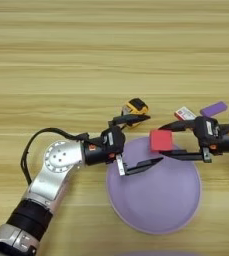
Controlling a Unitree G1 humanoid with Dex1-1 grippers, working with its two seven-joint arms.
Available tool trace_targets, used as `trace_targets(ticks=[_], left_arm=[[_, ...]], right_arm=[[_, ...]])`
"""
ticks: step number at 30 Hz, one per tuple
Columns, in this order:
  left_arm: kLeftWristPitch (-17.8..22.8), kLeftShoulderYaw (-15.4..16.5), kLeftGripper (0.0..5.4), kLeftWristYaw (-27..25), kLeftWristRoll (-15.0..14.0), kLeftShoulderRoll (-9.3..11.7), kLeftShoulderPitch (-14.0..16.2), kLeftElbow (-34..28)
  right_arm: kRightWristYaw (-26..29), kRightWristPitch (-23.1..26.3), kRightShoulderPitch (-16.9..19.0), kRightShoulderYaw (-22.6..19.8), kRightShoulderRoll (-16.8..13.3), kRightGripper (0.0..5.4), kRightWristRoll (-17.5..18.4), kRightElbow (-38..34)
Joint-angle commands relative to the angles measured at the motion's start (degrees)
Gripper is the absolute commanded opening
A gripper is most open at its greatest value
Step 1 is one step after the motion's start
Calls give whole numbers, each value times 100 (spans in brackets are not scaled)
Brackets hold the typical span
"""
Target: Move the objects on the table
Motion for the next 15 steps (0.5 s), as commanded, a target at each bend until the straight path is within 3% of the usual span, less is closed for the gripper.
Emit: trace_targets(ticks=[1, 15], left_arm=[[-18, -34, 460, -58, 54, 6, 0, 2], [27, -41, 335, -135, 31, 12, 7, -10]], right_arm=[[8, -60, -100, -35, -61, 231, -15, -27], [22, -70, -114, -41, -58, 231, 19, -74]])
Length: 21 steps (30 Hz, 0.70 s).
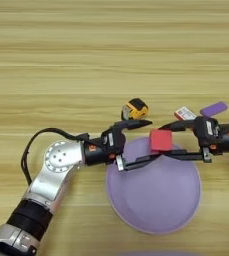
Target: Move the objects on the table
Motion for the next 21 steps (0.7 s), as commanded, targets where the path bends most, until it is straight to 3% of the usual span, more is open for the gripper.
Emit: trace_targets(ticks=[1, 10, 21], left_arm=[[28, -37, 330, -66, 31, 15, 7, -9], [40, -56, 246, -123, 30, 22, 15, -16], [28, -36, 243, -141, 20, 26, 17, -20]], right_arm=[[26, -66, -115, -40, -56, 231, 17, -73], [54, -33, -152, 2, -36, 231, 31, -81], [68, 2, -208, 57, -14, 231, 12, -57]])
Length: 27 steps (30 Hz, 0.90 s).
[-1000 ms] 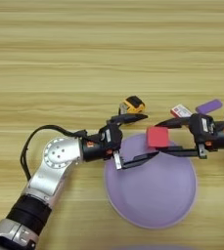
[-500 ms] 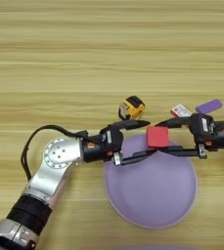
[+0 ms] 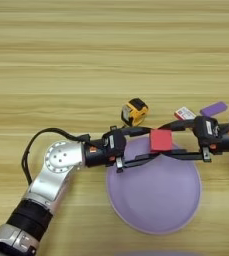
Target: Move the objects on the table
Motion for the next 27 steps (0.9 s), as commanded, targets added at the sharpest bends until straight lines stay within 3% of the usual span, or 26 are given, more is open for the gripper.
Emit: trace_targets(ticks=[1, 11, 13, 27], left_arm=[[29, 5, 243, 1, 22, 7, 17, -15], [14, 6, 243, 16, 30, 0, 17, -16], [3, 8, 243, 28, 35, -9, 13, -4], [-39, 22, 224, 74, 50, -34, 1, 33]], right_arm=[[54, -2, -164, 38, -10, 231, 17, -53], [61, 5, -164, 76, -4, 231, 4, -43], [66, 0, -161, 75, -5, 271, 8, -38], [26, -9, -155, 61, 11, 419, 28, -20]])
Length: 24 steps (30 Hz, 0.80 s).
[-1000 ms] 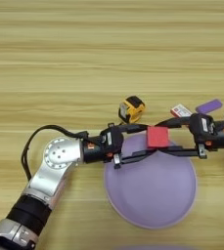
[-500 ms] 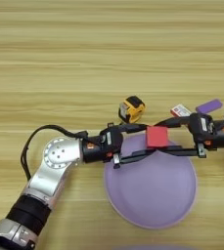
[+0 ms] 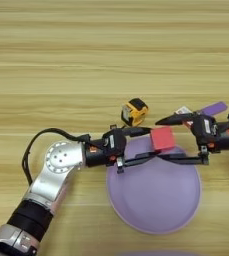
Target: Move the objects on the table
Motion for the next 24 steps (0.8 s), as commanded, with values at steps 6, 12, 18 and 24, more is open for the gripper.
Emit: trace_targets(ticks=[6, 12, 18, 24], left_arm=[[-46, 21, 224, 26, 50, -10, -14, 34], [-48, 18, 224, 25, 56, -18, -28, 68], [206, -12, 224, -158, -90, 91, 50, -110], [378, 2, 224, -181, 175, 389, 75, -65]], right_arm=[[23, -12, -72, -1, -5, 488, 37, -31], [-7, 31, -95, -104, 51, 539, 208, -72], [-214, 281, -258, -404, 259, 540, 693, -116], [-339, 521, -345, -600, 354, 540, 1038, -201]])
